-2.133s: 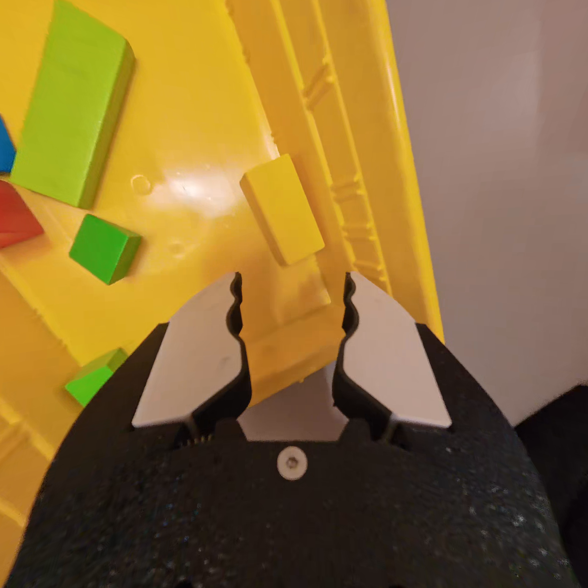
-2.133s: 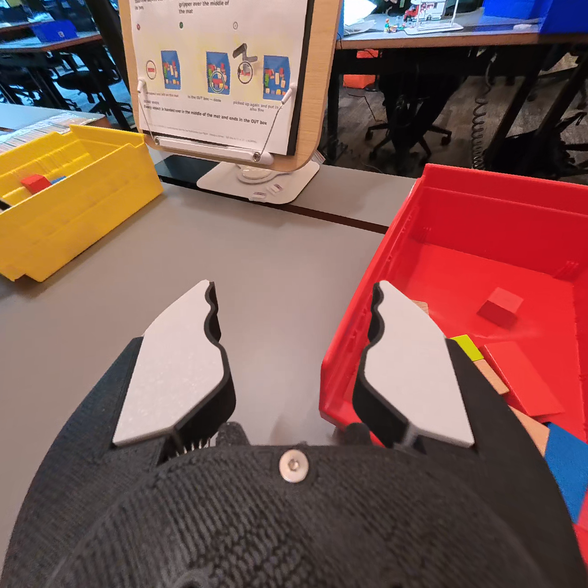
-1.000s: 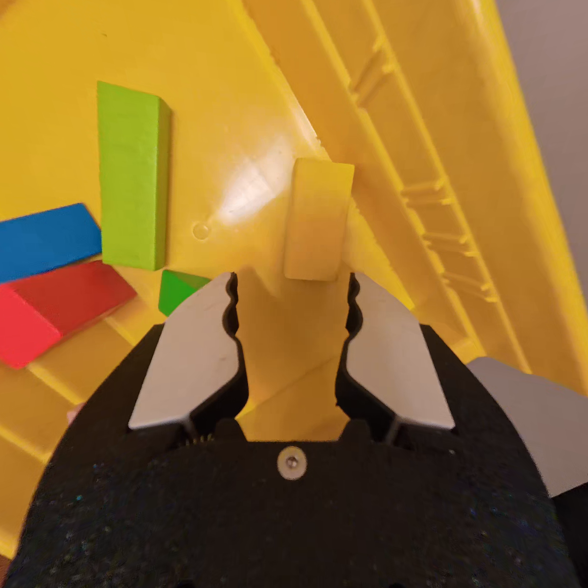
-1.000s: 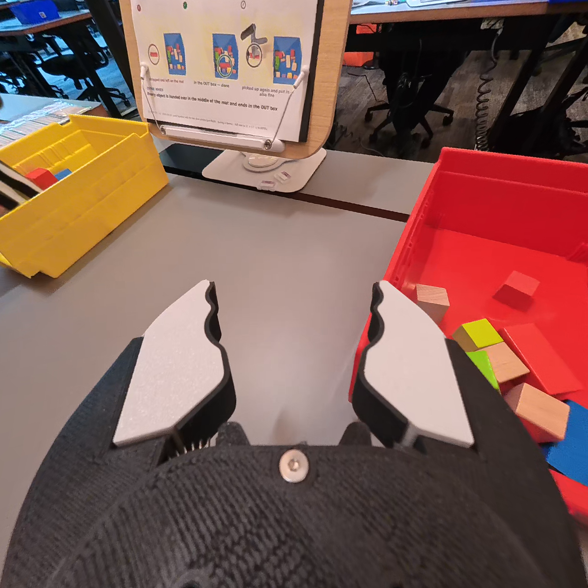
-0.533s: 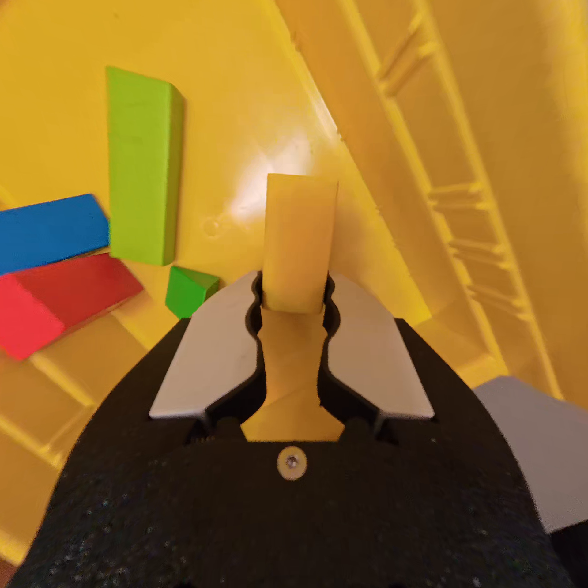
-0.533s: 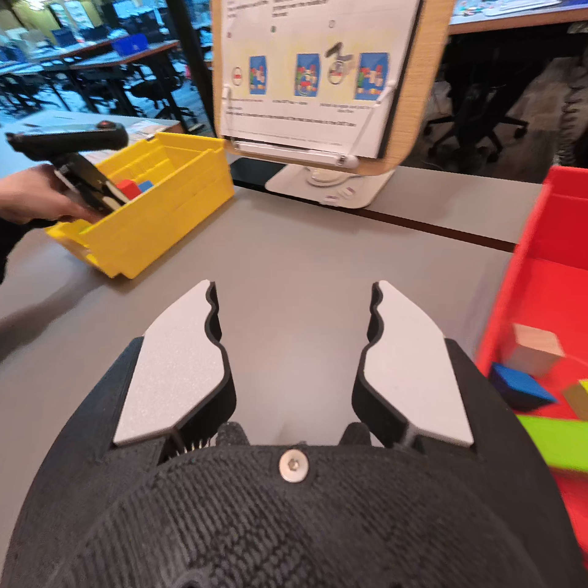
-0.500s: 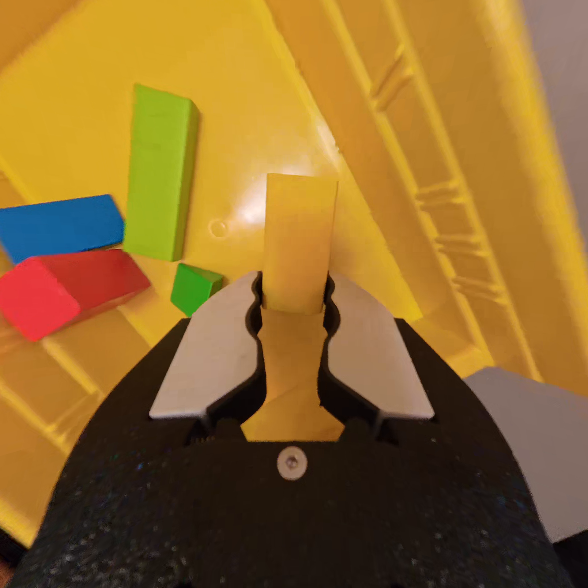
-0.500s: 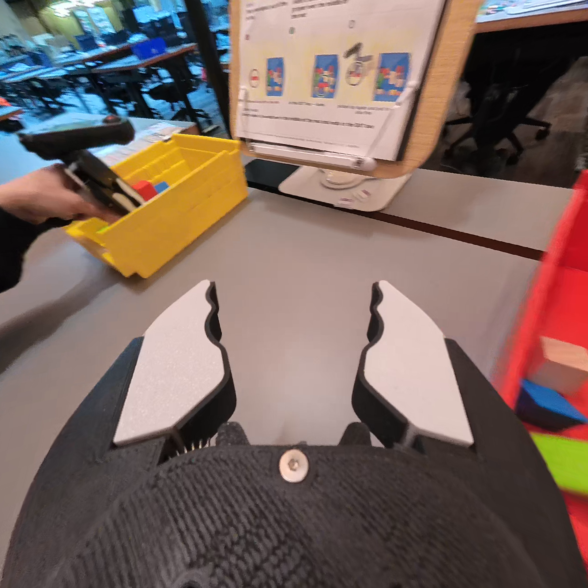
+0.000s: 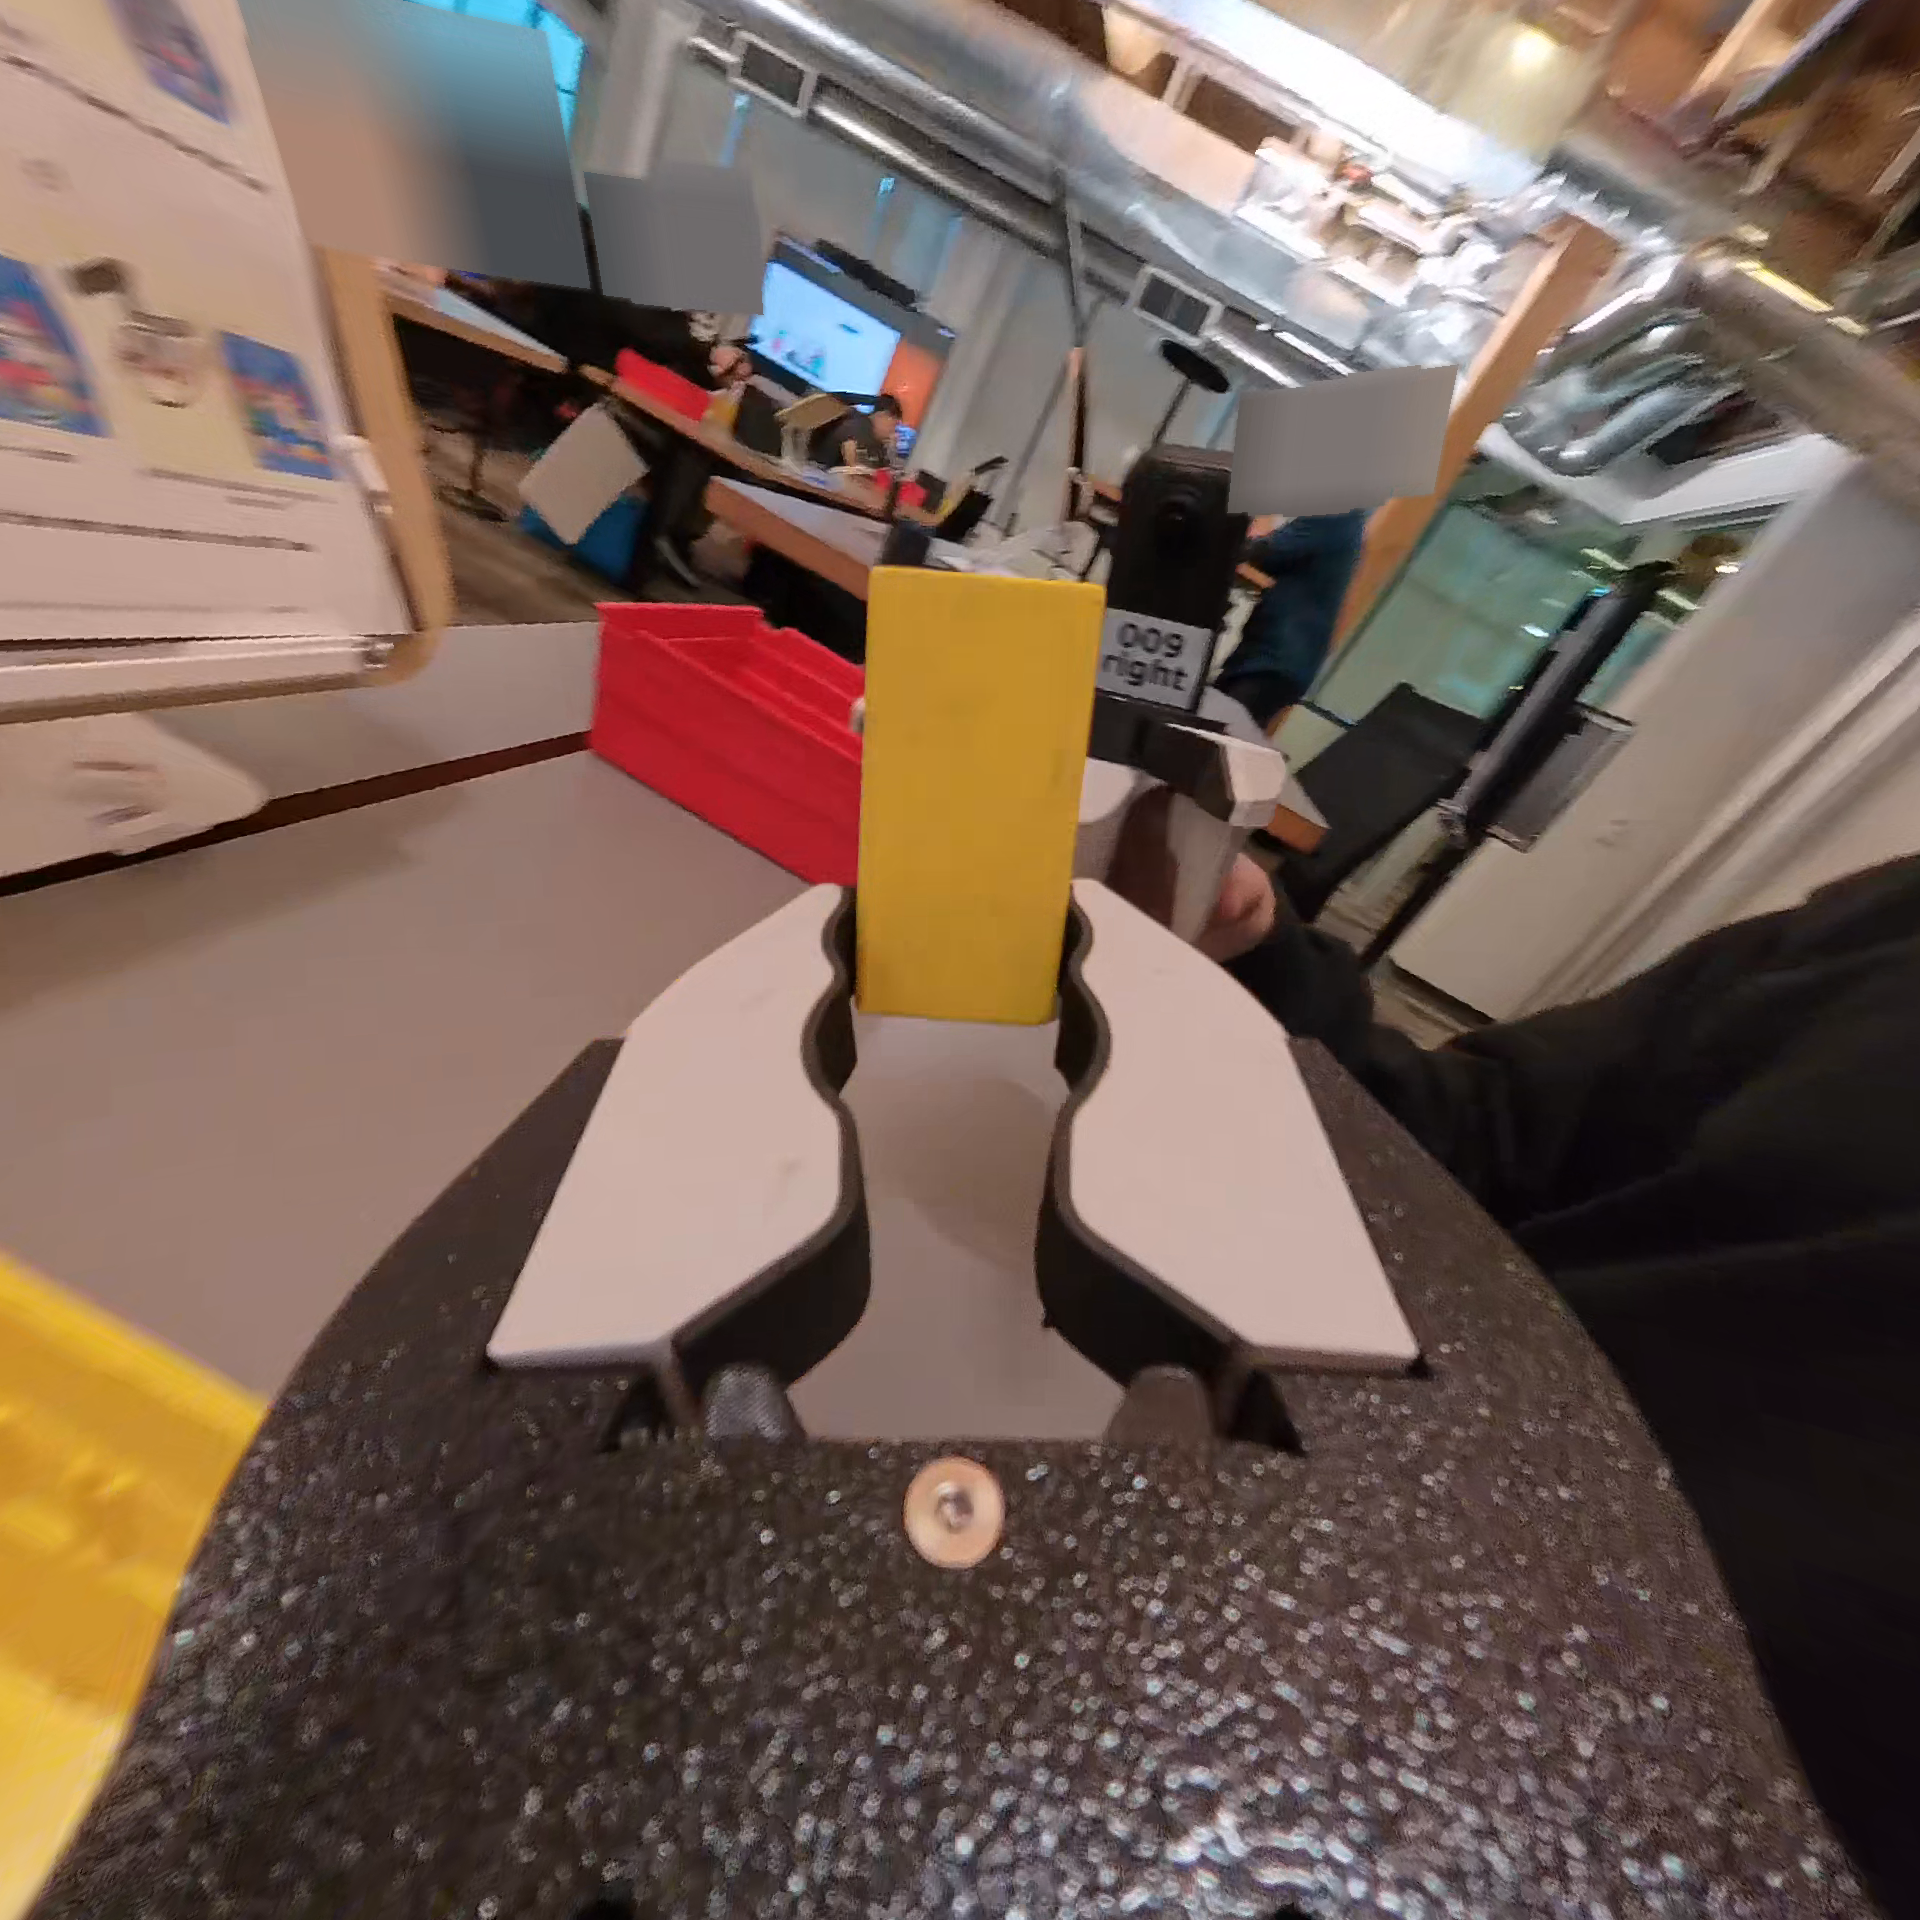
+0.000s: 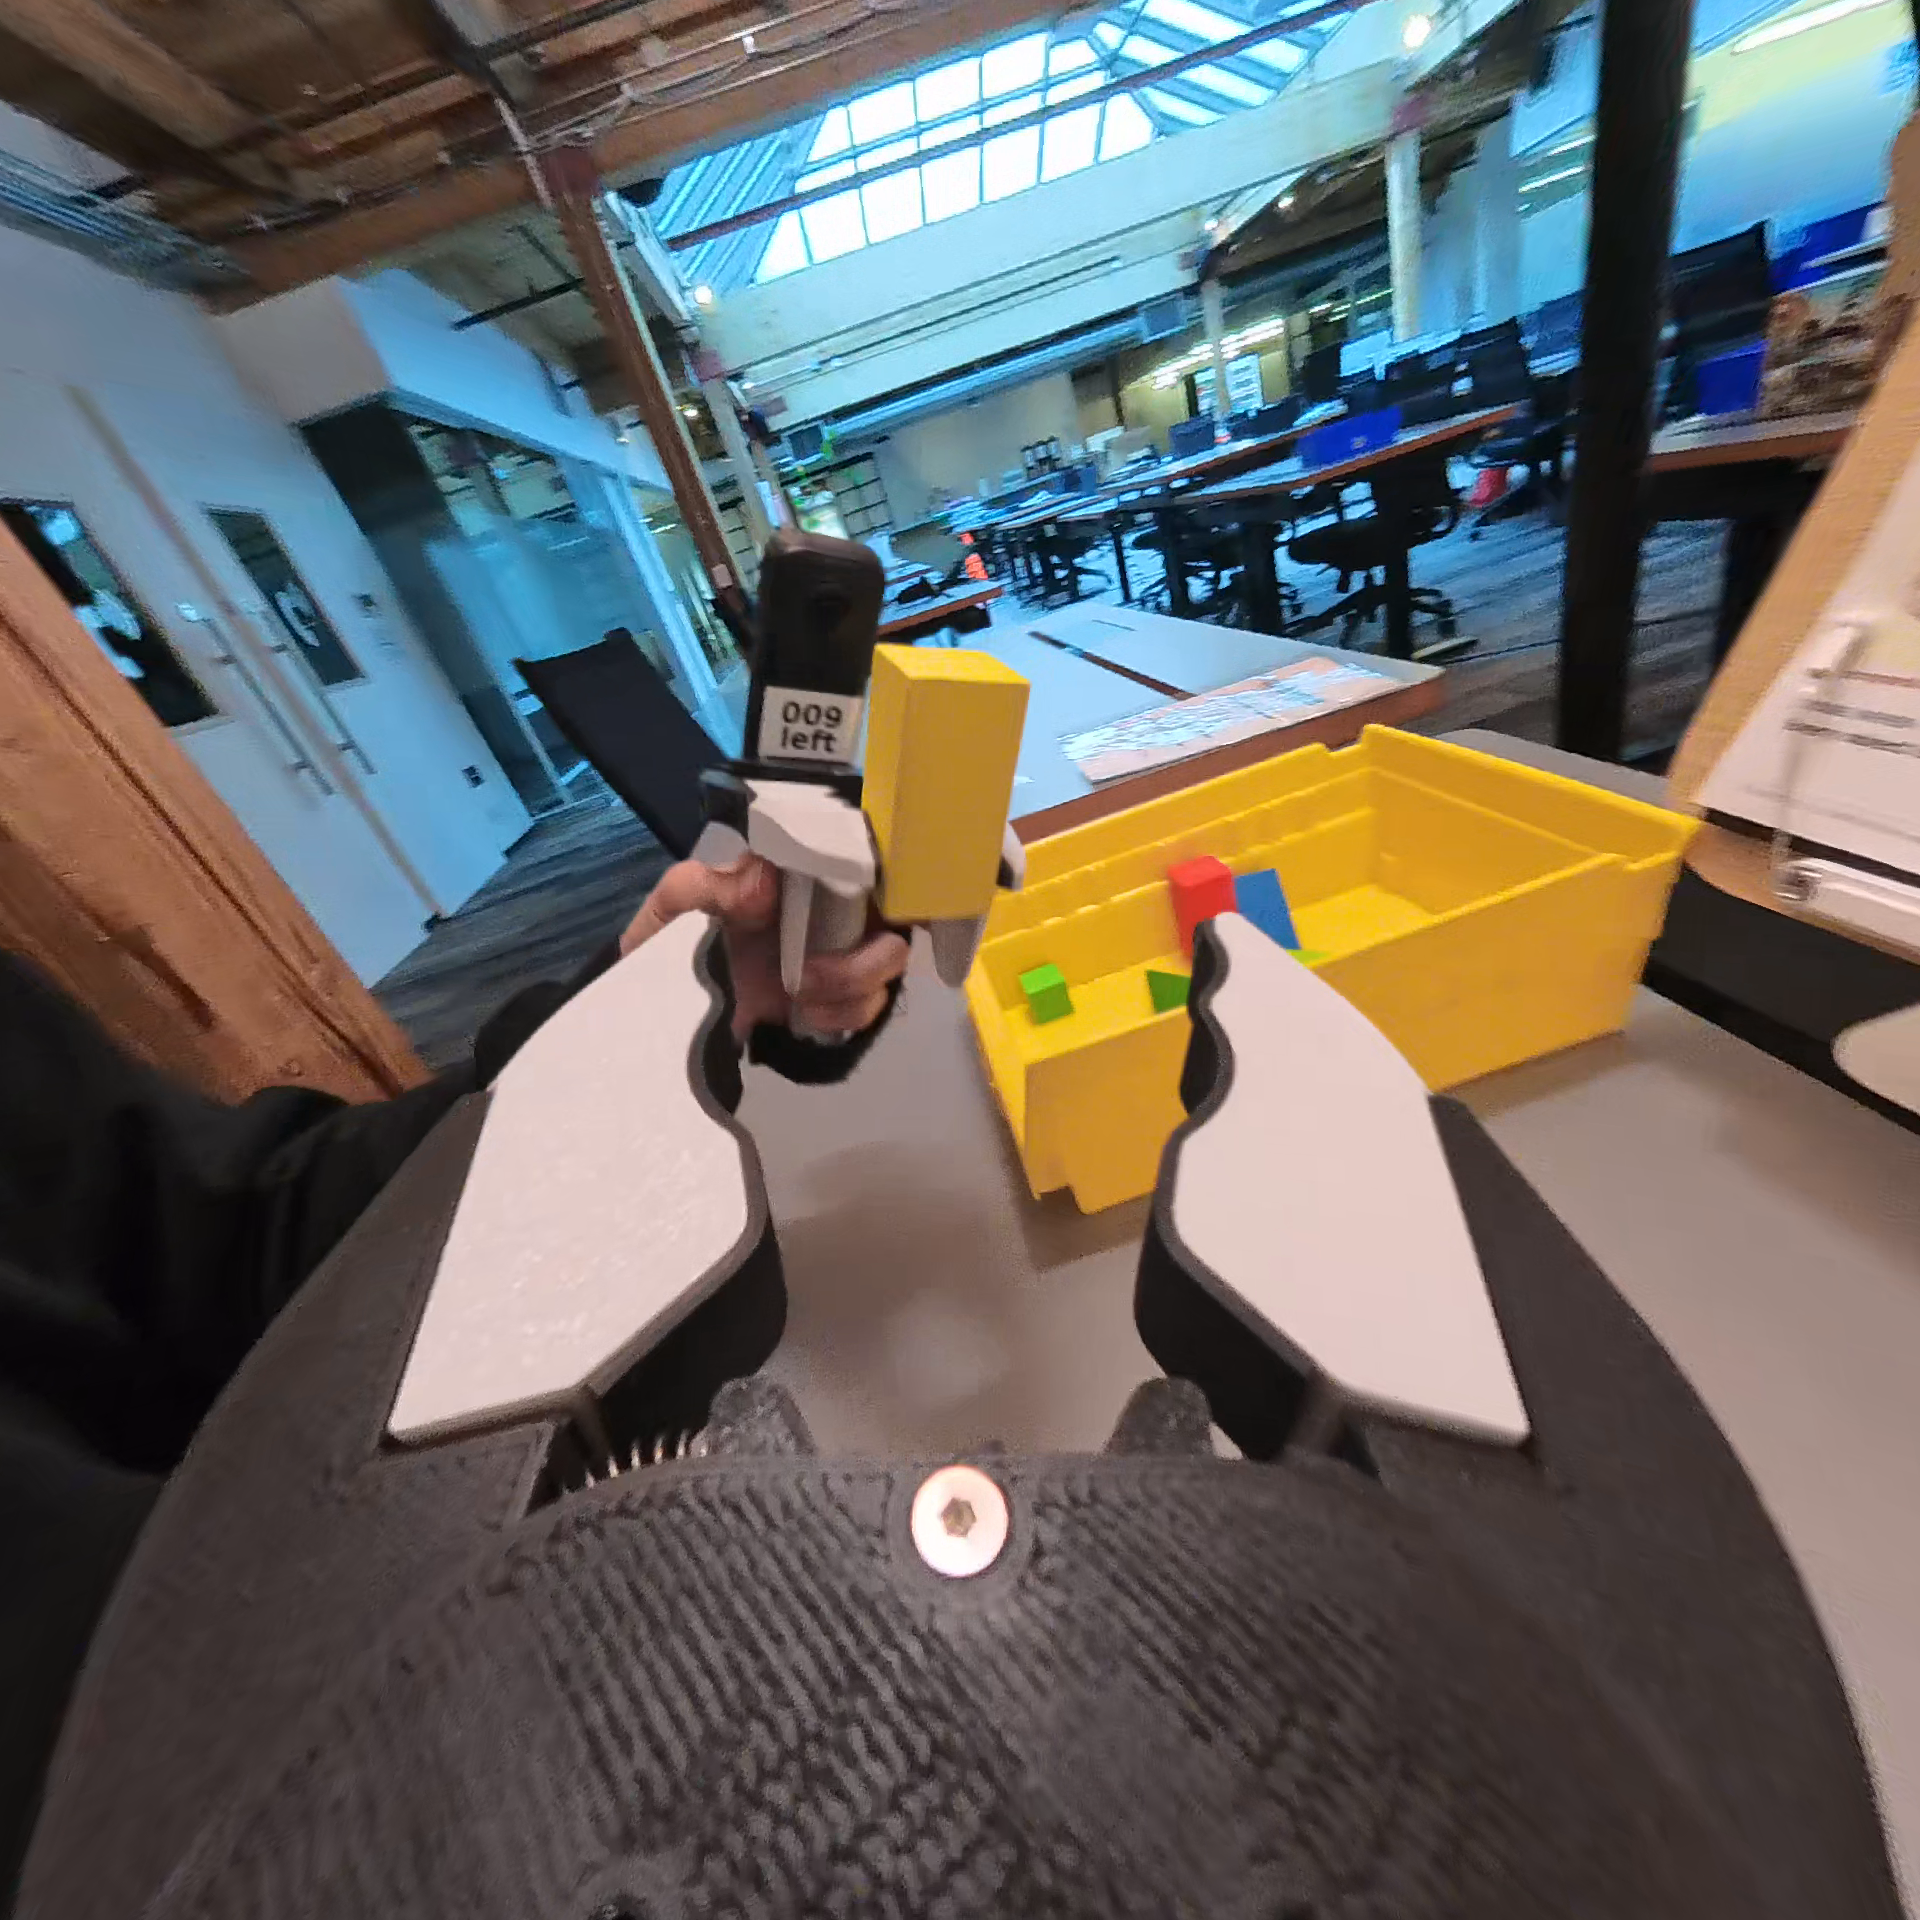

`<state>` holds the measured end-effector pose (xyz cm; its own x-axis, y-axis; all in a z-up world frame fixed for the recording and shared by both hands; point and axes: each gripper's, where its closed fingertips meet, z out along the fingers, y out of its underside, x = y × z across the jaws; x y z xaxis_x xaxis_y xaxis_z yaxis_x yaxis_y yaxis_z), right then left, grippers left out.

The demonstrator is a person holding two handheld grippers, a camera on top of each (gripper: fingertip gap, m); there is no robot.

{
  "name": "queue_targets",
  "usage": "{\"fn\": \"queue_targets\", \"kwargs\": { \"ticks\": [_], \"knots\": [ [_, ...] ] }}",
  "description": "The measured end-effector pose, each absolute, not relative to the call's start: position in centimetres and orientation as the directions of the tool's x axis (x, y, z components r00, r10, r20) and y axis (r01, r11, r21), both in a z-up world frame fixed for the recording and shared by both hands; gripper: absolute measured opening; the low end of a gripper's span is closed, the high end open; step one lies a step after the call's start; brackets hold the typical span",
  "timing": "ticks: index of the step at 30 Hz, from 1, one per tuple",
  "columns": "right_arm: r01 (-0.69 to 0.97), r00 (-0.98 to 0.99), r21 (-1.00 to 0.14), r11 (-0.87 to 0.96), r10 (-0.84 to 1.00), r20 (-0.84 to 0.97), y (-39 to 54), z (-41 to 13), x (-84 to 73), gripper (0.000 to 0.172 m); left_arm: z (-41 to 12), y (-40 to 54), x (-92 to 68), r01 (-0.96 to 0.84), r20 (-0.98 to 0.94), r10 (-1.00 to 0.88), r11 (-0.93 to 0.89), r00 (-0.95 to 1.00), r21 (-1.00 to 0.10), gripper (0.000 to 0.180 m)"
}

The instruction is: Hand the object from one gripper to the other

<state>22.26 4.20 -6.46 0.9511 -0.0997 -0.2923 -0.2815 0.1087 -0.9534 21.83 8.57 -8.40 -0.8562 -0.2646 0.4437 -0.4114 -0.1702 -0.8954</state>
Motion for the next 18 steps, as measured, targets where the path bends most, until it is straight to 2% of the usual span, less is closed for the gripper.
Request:
{"fn": "queue_targets", "kwargs": {
  "ticks": [2, 6, 9, 11, 15, 18],
  "knots": [
    [-0.278, 0.957, -0.953, 0.118, -0.051, -0.286, 5.0, -5.9, 21.5, 0.083, -8.5, 7.2, 21.0, -0.408, 0.438, -0.220, -0.167, -0.872, -0.897, 0.035],
    [-0.293, 0.956, -0.947, 0.135, 0.021, -0.293, 5.4, -5.5, 20.5, 0.065, -9.1, 4.7, 19.5, -0.386, 0.398, -0.161, -0.105, -0.903, -0.917, 0.035],
    [-0.294, 0.956, -0.946, 0.135, 0.044, -0.290, 5.6, -5.5, 20.1, 0.061, -9.7, 3.4, 19.0, -0.378, 0.381, -0.163, -0.056, -0.910, -0.924, 0.035],
    [-0.282, 0.959, -0.953, 0.112, 0.041, -0.279, 5.7, -5.8, 19.7, 0.036, -10.0, 2.7, 18.5, -0.367, 0.367, -0.143, -0.029, -0.919, -0.930, 0.035],
    [-0.303, 0.952, -0.948, 0.097, -0.005, -0.305, 5.0, -6.1, 20.2, 0.036, -10.1, 2.3, 19.3, -0.370, 0.374, -0.203, -0.054, -0.905, -0.927, 0.036],
    [-0.274, 0.952, -0.958, 0.082, -0.117, -0.283, 3.4, -6.4, 21.6, 0.036, -10.8, 2.6, 20.2, -0.351, 0.346, -0.301, -0.038, -0.889, -0.936, 0.040]
  ]
}}
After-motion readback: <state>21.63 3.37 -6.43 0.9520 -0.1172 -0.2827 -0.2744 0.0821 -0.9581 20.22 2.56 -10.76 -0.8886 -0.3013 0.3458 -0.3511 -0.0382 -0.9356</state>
